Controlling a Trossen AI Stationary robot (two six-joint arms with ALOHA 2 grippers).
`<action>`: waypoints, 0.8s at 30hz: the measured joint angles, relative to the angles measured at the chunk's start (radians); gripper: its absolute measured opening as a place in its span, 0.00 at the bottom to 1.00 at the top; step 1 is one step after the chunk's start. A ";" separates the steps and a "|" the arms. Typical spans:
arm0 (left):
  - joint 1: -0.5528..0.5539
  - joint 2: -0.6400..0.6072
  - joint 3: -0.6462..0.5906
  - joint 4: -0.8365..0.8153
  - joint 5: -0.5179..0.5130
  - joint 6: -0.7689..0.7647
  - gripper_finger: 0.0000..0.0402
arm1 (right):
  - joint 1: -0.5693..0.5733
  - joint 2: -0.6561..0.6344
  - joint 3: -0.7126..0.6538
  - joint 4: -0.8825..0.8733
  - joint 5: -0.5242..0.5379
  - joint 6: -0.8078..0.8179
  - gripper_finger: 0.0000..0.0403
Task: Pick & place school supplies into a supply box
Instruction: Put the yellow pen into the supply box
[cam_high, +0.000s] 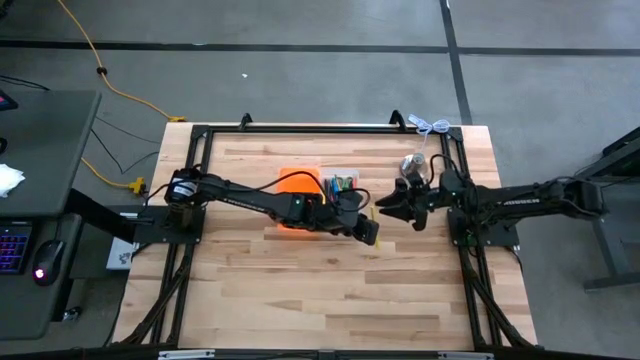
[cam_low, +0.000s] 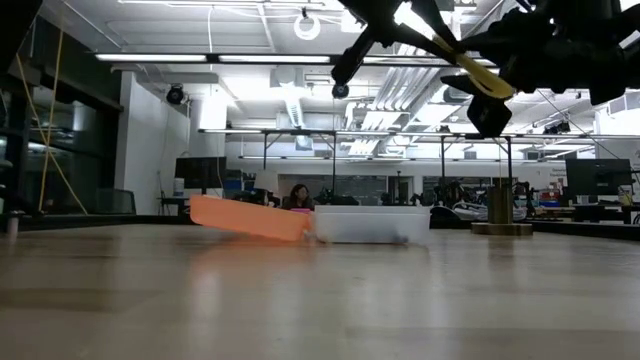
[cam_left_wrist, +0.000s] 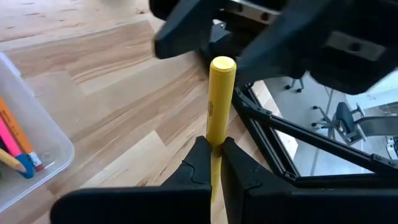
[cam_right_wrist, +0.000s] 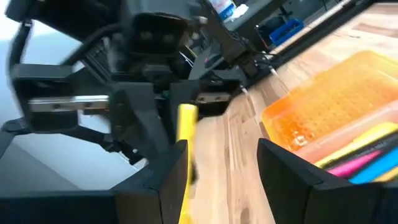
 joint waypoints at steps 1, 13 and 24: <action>0.003 0.000 0.000 0.000 0.001 0.000 0.10 | 0.003 0.000 0.000 0.006 0.002 0.000 0.42; 0.028 0.000 0.000 0.041 0.023 -0.003 0.10 | 0.015 0.000 0.000 0.006 0.008 -0.011 0.42; 0.035 0.000 0.000 0.070 0.020 -0.008 0.10 | 0.013 0.000 0.000 0.016 0.009 -0.028 0.42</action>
